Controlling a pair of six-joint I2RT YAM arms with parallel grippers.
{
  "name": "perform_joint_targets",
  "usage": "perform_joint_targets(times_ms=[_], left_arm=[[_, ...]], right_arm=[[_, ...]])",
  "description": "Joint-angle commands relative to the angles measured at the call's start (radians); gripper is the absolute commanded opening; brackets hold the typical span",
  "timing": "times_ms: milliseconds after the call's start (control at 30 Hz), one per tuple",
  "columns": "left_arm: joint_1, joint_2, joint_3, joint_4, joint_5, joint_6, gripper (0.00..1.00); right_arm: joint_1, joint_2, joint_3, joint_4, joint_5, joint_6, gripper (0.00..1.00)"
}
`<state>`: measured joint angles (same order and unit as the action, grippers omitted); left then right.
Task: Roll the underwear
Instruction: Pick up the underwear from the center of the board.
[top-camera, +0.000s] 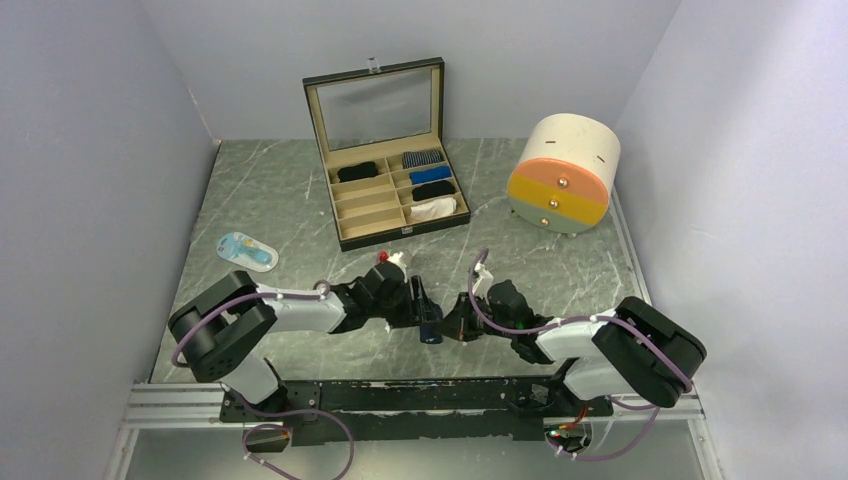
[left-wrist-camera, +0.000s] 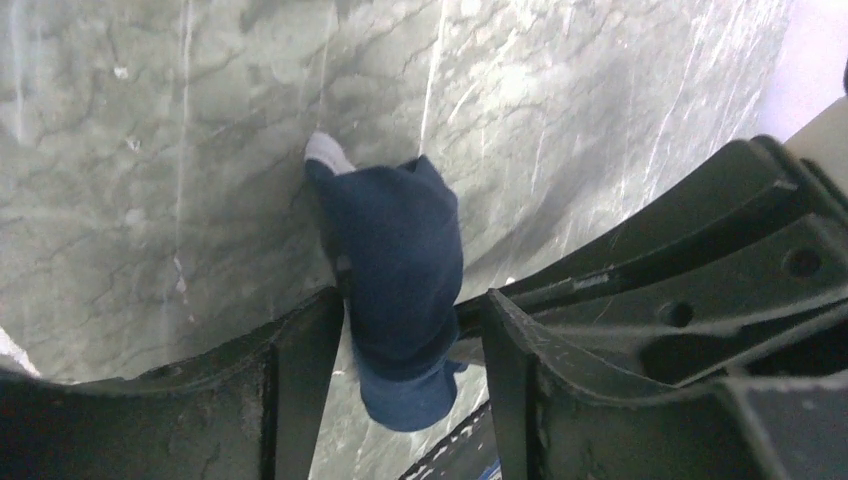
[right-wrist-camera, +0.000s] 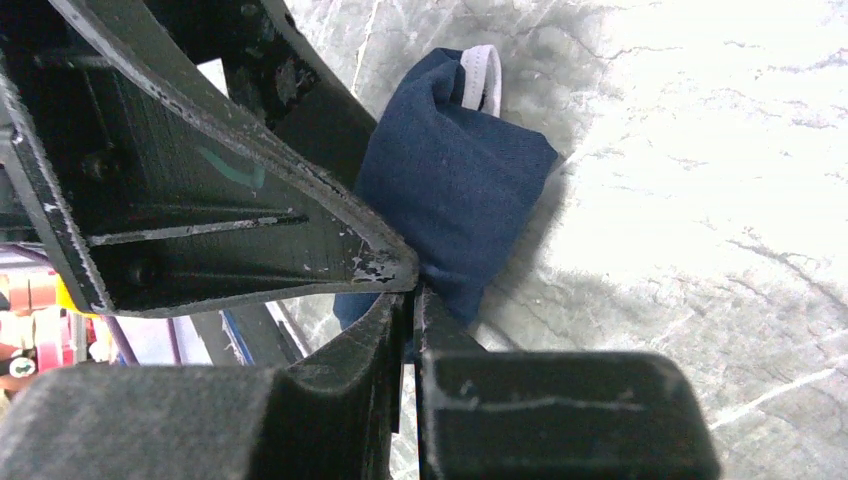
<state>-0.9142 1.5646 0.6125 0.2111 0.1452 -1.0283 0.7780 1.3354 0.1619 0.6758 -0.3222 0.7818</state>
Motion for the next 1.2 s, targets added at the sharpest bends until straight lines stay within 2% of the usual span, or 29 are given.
perform_joint_targets(times_ms=[0,167,267,367,467,567,667,733,900,1000,1167], left_arm=[[-0.01,0.028,-0.09,-0.17,0.022,0.05,0.59],[-0.028,0.078,-0.052,-0.185,0.035,0.097,0.46],[-0.032,0.121,-0.019,-0.193,0.045,0.123,0.33],[-0.032,0.124,0.02,-0.276,-0.007,0.144,0.13],[-0.029,0.102,0.071,-0.365,-0.091,0.185,0.05],[-0.028,0.092,0.129,-0.397,-0.104,0.267,0.05],[-0.026,0.102,0.219,-0.443,-0.09,0.394,0.05],[-0.019,0.125,0.289,-0.525,-0.082,0.504,0.05],[0.027,0.121,0.489,-0.697,-0.086,0.74,0.05],[0.104,0.113,0.581,-0.754,0.011,0.881,0.05],[0.225,0.153,0.775,-0.887,0.083,1.099,0.05]], right_arm=[[-0.003,-0.009,-0.022,0.004,0.034,0.009,0.09],[-0.004,-0.014,-0.025,0.011,0.025,0.012,0.11],[-0.005,-0.016,-0.02,0.007,0.017,0.007,0.17],[-0.004,-0.046,-0.004,-0.025,-0.007,0.006,0.28],[-0.004,-0.145,0.029,-0.116,-0.016,0.001,0.44],[-0.004,-0.286,0.089,-0.34,0.076,-0.027,0.49],[-0.009,-0.402,0.138,-0.555,0.267,-0.038,0.57],[-0.02,-0.451,0.153,-0.638,0.385,-0.037,0.61],[-0.049,-0.501,0.209,-0.737,0.53,-0.062,0.62],[-0.056,-0.489,0.245,-0.774,0.61,-0.049,0.57],[-0.06,-0.445,0.277,-0.736,0.628,-0.11,0.53]])
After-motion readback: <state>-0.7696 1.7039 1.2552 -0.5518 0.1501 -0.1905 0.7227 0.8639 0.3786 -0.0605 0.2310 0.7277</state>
